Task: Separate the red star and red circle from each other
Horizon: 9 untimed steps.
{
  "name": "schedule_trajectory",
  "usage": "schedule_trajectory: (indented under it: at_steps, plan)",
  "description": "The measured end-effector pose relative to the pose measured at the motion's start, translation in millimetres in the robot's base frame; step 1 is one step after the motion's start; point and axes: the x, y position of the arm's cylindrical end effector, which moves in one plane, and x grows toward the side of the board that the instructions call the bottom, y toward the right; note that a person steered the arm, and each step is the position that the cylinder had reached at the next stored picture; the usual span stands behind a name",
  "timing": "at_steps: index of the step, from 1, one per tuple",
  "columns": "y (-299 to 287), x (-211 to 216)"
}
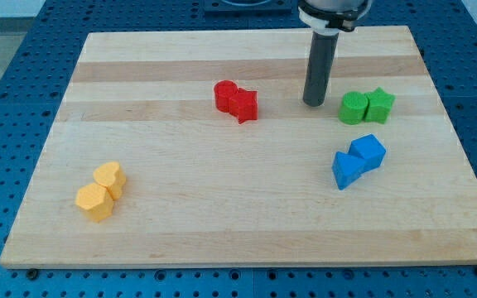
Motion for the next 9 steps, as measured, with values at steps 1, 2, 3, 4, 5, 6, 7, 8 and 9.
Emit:
schedule_trajectory:
  at_steps: [1, 2, 3, 4, 5, 6, 7, 8, 9]
  plan:
    - [-23, 0]
    - [-26, 0]
    - [-34, 0]
    - [-45, 0]
    - [-68, 0]
    - [-96, -3]
    - [-120, -3]
    - [-142, -3]
    - [-165, -3]
